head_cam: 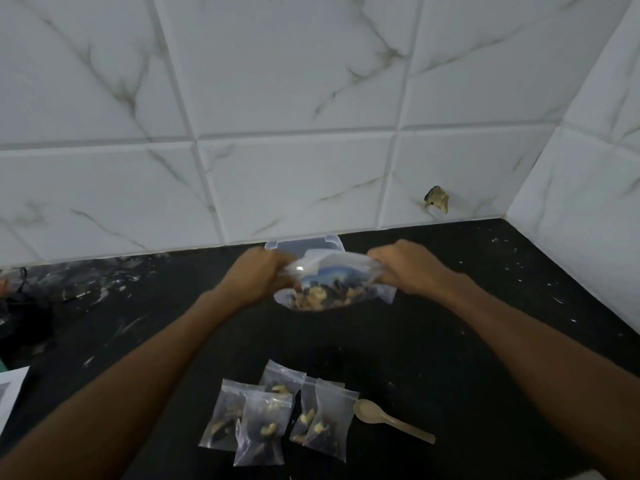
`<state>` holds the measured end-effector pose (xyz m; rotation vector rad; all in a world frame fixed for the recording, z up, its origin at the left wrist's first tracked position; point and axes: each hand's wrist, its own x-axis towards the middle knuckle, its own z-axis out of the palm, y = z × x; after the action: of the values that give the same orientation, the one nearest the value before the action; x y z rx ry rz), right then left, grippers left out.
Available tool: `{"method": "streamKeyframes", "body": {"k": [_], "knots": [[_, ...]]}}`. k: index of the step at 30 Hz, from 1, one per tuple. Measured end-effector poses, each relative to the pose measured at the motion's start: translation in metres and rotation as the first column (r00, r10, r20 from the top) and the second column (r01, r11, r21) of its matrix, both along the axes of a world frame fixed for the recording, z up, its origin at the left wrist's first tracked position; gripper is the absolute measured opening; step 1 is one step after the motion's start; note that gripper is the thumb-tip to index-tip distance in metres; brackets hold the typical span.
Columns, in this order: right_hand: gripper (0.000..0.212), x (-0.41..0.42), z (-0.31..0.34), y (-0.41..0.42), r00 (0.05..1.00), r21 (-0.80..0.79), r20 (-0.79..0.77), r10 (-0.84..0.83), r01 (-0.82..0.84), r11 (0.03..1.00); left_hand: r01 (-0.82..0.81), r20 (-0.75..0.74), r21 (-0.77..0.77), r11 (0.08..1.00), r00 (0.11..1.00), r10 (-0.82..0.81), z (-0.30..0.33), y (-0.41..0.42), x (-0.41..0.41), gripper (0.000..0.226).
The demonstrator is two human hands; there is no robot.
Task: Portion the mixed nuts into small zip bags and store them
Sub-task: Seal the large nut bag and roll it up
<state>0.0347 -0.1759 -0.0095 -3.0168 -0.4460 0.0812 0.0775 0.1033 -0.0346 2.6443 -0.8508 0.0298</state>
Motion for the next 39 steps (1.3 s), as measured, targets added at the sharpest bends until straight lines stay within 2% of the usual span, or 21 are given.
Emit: {"method": "streamKeyframes", "body": {"k": [5, 11, 15, 19, 23, 29, 33, 39], "knots": [[0.018, 0.058, 0.049, 0.032, 0.992, 0.007, 0.118, -0.036, 0.035, 0.999, -0.061, 0.092, -0.06, 0.996, 0.994, 0.066, 0.055, 0.024, 0.054, 0.017], [0.033, 0.114, 0.049, 0.057, 0.986, 0.12, 0.104, -0.127, 0.114, 0.986, -0.17, 0.029, -0.108, 0.98, 0.984, 0.174, 0.053, 0.039, 0.109, 0.021], [0.036, 0.149, 0.033, 0.054, 0.994, 0.184, 0.006, -0.106, 0.103, 0.977, -0.206, -0.049, -0.119, 0.971, 0.978, 0.201, 0.035, 0.036, 0.128, 0.024], [0.019, 0.169, 0.01, 0.046, 0.993, 0.212, -0.099, -0.061, 0.081, 0.974, -0.186, -0.147, -0.088, 0.979, 0.974, 0.172, 0.01, 0.033, 0.14, 0.031], [0.034, 0.179, -0.014, 0.039, 0.986, 0.234, -0.161, -0.044, 0.082, 0.969, -0.198, -0.211, -0.083, 0.977, 0.961, 0.177, -0.01, 0.029, 0.144, 0.034], [0.021, 0.185, -0.043, 0.036, 0.984, 0.186, -0.177, -0.04, 0.073, 0.98, -0.205, -0.219, -0.051, 0.977, 0.957, 0.189, -0.032, 0.023, 0.145, 0.023], [0.024, 0.186, -0.054, 0.035, 0.993, 0.081, -0.114, 0.015, -0.006, 0.997, -0.19, -0.182, -0.013, 0.982, 0.966, 0.185, -0.035, 0.02, 0.148, 0.015], [0.015, 0.189, -0.061, 0.036, 0.988, 0.031, -0.149, 0.04, -0.035, 0.999, -0.14, -0.203, 0.08, 0.987, 0.967, 0.154, -0.041, 0.02, 0.15, 0.017]]}}
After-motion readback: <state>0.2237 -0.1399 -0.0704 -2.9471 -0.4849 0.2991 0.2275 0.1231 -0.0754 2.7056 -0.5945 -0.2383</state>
